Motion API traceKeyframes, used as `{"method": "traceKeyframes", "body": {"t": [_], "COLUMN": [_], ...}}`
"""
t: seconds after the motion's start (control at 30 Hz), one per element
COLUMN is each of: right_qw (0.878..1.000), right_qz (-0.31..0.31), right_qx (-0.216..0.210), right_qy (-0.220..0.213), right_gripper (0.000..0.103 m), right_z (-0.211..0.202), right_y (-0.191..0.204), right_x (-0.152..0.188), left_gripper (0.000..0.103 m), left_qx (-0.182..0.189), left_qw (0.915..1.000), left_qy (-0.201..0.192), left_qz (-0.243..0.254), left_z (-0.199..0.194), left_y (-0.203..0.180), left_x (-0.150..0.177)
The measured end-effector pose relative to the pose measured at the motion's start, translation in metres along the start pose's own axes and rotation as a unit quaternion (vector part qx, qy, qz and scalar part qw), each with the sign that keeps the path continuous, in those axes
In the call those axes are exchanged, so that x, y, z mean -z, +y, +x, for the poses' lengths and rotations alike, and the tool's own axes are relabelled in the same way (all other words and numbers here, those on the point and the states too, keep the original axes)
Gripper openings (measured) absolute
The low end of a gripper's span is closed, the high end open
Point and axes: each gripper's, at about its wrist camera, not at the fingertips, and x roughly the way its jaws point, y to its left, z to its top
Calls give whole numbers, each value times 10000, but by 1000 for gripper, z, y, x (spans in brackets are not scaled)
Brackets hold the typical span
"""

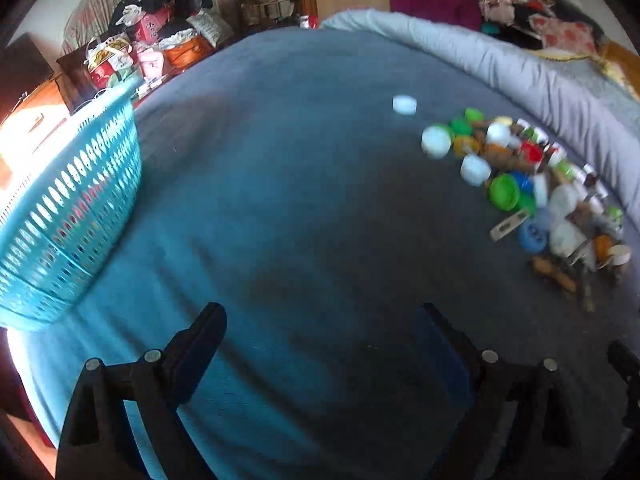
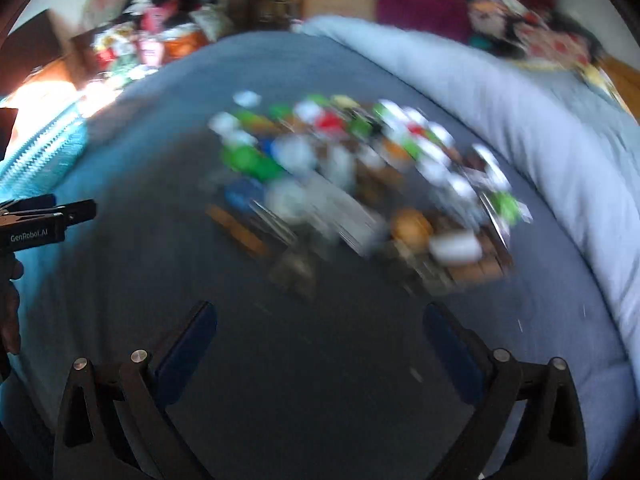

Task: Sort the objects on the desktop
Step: 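Move both grippers back toward the pile on the bed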

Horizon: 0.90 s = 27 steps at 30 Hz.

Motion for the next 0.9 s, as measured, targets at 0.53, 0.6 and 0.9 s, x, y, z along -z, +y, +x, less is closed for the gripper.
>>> {"method": "traceKeyframes", "body": {"t": [0.53, 0.6, 0.9], "right_qw": [9988, 9988, 9988], "right_qz": [456, 463, 460], "right_qx": [-93, -105, -103], "right_qy": [-148, -144, -136], "right_gripper": [103, 103, 103], "right_z": [30, 31, 33], "right_y": [-36, -36, -36], "right_x": [26, 25, 25], "left_gripper": [103, 103, 103], "left_qx": [-9, -3, 21], "left_qw": [9996, 9996, 9995], "left_qy": [-153, -172, -187], "left_qz": [-224, -239, -236], "left_z": [20, 20, 15], "left_y": [-20, -22, -16], "left_x": [12, 14, 15]}}
